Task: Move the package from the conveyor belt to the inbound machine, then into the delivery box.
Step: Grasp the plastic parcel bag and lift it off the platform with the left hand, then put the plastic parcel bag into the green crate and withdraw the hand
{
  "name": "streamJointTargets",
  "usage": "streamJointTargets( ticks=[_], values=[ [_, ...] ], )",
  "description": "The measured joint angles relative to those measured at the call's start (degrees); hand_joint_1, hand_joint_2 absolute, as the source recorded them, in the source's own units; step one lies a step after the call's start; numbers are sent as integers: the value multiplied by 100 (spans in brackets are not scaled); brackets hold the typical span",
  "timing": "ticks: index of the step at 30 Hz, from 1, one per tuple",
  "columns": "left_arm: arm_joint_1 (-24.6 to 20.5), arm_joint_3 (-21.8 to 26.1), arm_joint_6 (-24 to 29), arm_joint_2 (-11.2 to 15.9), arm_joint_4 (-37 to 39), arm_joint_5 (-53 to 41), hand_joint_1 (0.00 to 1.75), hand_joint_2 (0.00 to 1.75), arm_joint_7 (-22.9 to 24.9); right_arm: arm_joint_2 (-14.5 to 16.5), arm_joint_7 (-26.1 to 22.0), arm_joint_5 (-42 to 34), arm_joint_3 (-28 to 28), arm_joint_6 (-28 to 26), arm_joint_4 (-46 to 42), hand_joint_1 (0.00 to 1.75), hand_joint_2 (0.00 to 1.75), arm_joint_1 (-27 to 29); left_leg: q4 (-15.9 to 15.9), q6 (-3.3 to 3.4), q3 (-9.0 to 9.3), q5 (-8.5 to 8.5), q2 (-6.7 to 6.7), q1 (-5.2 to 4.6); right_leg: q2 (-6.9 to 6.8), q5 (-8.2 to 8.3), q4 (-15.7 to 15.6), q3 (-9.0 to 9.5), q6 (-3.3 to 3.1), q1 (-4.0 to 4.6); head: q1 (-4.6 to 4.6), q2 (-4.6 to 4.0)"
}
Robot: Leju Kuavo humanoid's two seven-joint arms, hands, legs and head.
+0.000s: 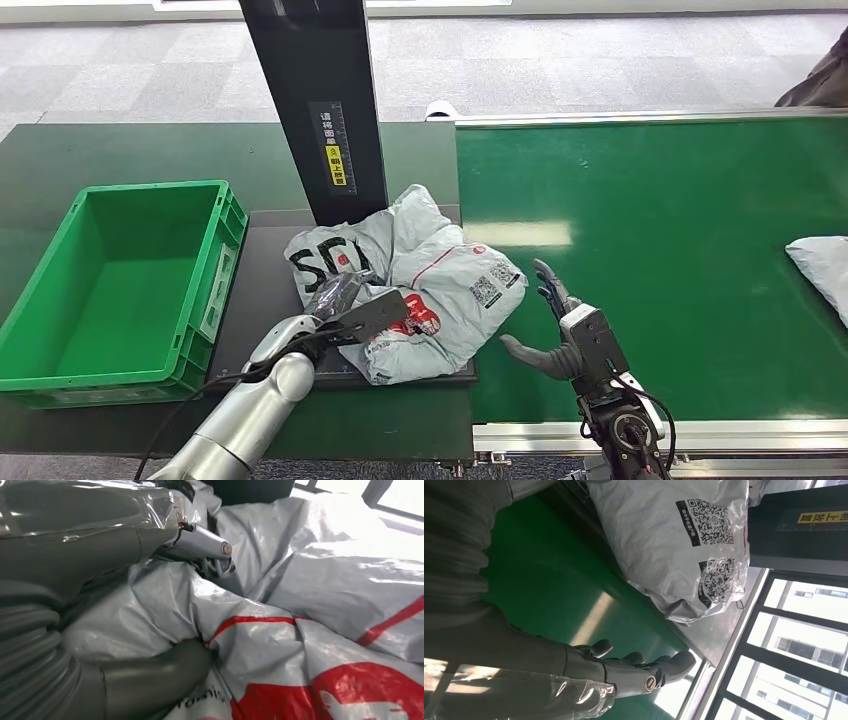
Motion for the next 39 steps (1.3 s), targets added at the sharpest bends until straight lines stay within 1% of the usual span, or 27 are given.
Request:
streamJointTargets(
  ticks=[3,8,12,20,24,28,33,39],
  values=[
    [92,9,93,0,-140,116,175,175,-226,2,0,17,-8,-1,-47,0,175,53,0,0,-3,0,0,0,0,0,0,-2,0,0,-1,0],
    [229,14,106,10,-415,209,175,175,-382,3,2,15,-10,-1,-105,0,175,118,0,0,-9,-1,-1,0,0,-1,0,-9,0,0,0,0],
    [307,11,258,25,-602,191,175,175,-603,10,53,1,-21,10,-203,0,175,154,0,0,-11,0,0,0,0,-1,0,-12,0,0,-1,0],
    [492,-30,912,52,-1239,32,175,175,-1075,37,108,-14,-73,34,-392,0,175,230,0,0,-17,0,-1,0,0,-1,0,-19,0,0,0,0],
    [506,-90,1214,62,-1537,82,175,175,-1380,35,107,-34,-129,34,-486,0,175,294,1,0,-19,-1,-1,0,0,-1,0,-21,0,0,0,0],
    [490,-205,1600,95,-1772,-64,175,175,-1640,31,108,-70,-201,35,-610,0,175,366,1,0,-19,-1,0,0,0,-1,0,-21,0,0,0,0],
    [485,-380,2116,145,-2118,-248,175,175,-1834,27,109,-94,-272,48,-734,0,175,414,0,0,-19,-1,0,0,0,-1,0,-21,0,0,0,0],
    [487,-454,2251,177,-2339,-274,175,175,-1883,26,109,-101,-310,55,-799,0,175,443,0,0,-19,-1,0,0,0,-1,0,-21,0,0,0,0]
  ],
)
